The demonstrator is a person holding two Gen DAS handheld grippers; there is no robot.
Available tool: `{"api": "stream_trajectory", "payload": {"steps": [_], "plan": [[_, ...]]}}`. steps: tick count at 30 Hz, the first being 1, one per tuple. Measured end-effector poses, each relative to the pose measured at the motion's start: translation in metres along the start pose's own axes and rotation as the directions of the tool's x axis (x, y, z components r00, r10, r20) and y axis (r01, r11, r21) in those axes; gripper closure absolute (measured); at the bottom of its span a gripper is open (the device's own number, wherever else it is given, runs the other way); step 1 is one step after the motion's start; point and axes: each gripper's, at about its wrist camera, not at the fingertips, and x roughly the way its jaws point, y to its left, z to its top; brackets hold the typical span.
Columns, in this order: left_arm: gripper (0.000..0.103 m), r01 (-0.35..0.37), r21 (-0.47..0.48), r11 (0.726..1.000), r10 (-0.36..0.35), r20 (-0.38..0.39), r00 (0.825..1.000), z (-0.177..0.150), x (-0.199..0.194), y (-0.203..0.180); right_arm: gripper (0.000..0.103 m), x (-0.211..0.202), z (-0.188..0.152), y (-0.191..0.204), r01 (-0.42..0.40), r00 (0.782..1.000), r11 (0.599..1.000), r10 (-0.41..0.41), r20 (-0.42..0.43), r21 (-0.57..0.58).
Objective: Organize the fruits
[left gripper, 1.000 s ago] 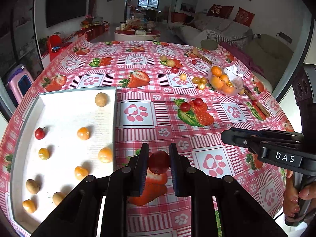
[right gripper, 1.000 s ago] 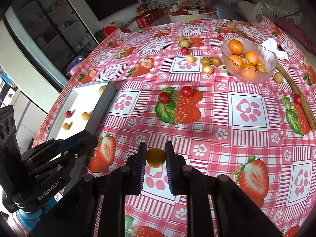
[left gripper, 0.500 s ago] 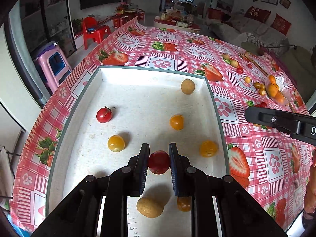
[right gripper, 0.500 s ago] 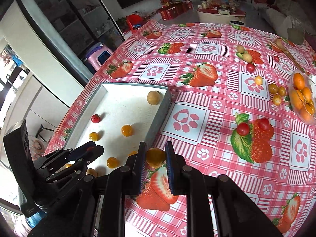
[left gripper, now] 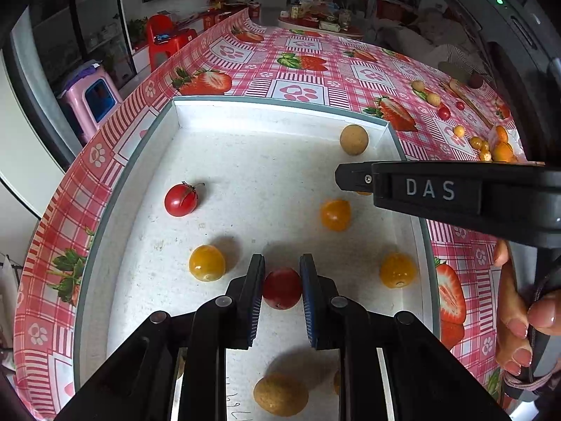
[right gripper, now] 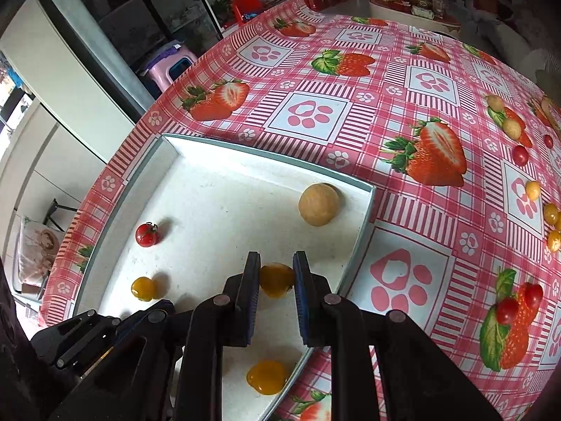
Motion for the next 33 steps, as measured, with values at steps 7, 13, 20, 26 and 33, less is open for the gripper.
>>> {"api": "stream_trajectory", "payload": {"steps": [7, 13, 20, 26, 33], "plan": [[0.081, -0.009, -0.001, 1.000, 0.009, -0.004, 1.000, 0.000, 0.000, 0.000, 0.080, 0.015, 0.003, 0.016, 0.046, 0.999, 0.996, -0.048, -0.018, -0.077], [0.023, -0.029, -0.015, 0.999, 0.030, 0.052, 0.998, -0.003, -0.012, 0.003, 0.056, 0.001, 0.004, 0.011, 0.011, 1.000, 0.999, -0.011, -0.005, -0.036], [0.023, -0.023, -0.032, 0.999, 0.026, 0.094, 0.995, -0.008, -0.034, 0.005, 0.023, -0.050, -0.010, 0.005, 0.006, 0.997, 1.000, -0.006, 0.073, -0.009], [0.001, -0.029, -0.088, 0.996, 0.037, 0.086, 0.996, -0.021, -0.051, 0.010, 0.013, -0.080, -0.045, -0.002, 0.042, 0.997, 0.999, -0.042, 0.067, 0.005], [0.000, -0.087, -0.077, 0.993, 0.096, 0.126, 0.987, -0.048, -0.080, -0.003, 0.000, -0.106, -0.092, 0.005, 0.104, 0.991, 0.994, -0.102, 0.083, -0.026]]}}
